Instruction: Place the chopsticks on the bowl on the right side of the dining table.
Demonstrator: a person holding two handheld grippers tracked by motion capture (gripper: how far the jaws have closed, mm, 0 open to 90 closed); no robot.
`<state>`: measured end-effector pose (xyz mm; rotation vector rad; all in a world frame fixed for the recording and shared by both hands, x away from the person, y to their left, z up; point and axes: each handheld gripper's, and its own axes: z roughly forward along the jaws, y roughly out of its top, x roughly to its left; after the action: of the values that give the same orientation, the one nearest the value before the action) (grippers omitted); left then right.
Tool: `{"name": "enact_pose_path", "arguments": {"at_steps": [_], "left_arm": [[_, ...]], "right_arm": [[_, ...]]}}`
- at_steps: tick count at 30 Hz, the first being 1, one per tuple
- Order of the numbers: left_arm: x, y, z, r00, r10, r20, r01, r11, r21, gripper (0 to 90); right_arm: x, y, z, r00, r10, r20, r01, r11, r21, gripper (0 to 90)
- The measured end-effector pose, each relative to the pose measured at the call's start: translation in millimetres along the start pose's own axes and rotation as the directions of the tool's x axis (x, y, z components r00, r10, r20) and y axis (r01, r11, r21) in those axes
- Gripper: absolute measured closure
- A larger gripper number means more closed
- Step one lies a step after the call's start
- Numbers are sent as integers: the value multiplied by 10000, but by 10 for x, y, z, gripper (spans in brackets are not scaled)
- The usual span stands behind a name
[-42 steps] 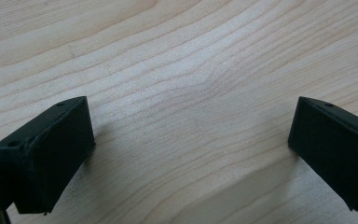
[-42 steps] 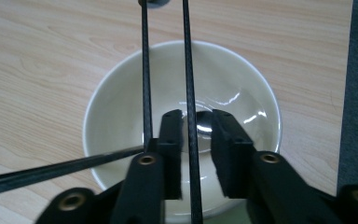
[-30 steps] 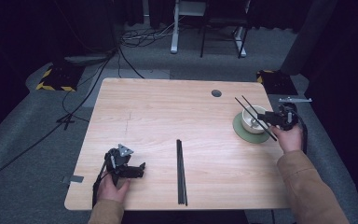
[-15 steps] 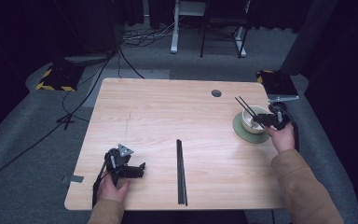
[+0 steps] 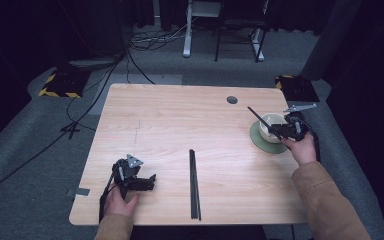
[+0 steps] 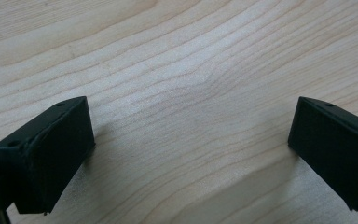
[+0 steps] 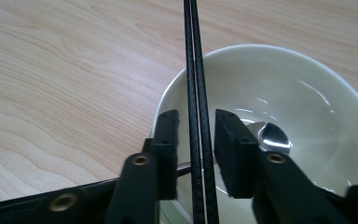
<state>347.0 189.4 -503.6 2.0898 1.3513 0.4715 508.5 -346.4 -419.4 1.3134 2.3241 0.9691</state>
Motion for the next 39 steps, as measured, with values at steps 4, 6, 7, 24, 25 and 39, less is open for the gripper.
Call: {"name": "enact_pose_path", "arguments": {"at_steps": [4, 6, 7, 24, 25, 39], "left_arm": [[0, 0, 0, 10000, 0, -3, 0, 10000, 0, 4], [0, 0, 0, 10000, -1, -2, 1, 10000, 1, 4], [0, 0, 3, 10000, 6, 10, -6, 10000, -24, 4], [-1, 1, 6, 10000, 1, 17, -1, 10000, -41, 3], [0, 1, 6, 10000, 2, 20, -1, 10000, -39, 3], [0, 1, 6, 10000, 2, 17, -2, 10000, -42, 2]], "right_arm": [[4, -7, -92, 9997, 224, 28, -223, 9988, -438, 621], [9, -19, -159, 9994, 312, 125, -303, 9975, -638, 576], [13, -32, -203, 9993, 342, 152, -329, 9965, -775, 560], [107, -563, -634, 9955, 737, 599, -639, 9864, -1516, 411], [113, -582, -627, 9954, 688, 662, -582, 9870, -1501, 410], [-37, -752, -557, 9862, 996, 1320, -854, 9903, -1098, 422]]}}
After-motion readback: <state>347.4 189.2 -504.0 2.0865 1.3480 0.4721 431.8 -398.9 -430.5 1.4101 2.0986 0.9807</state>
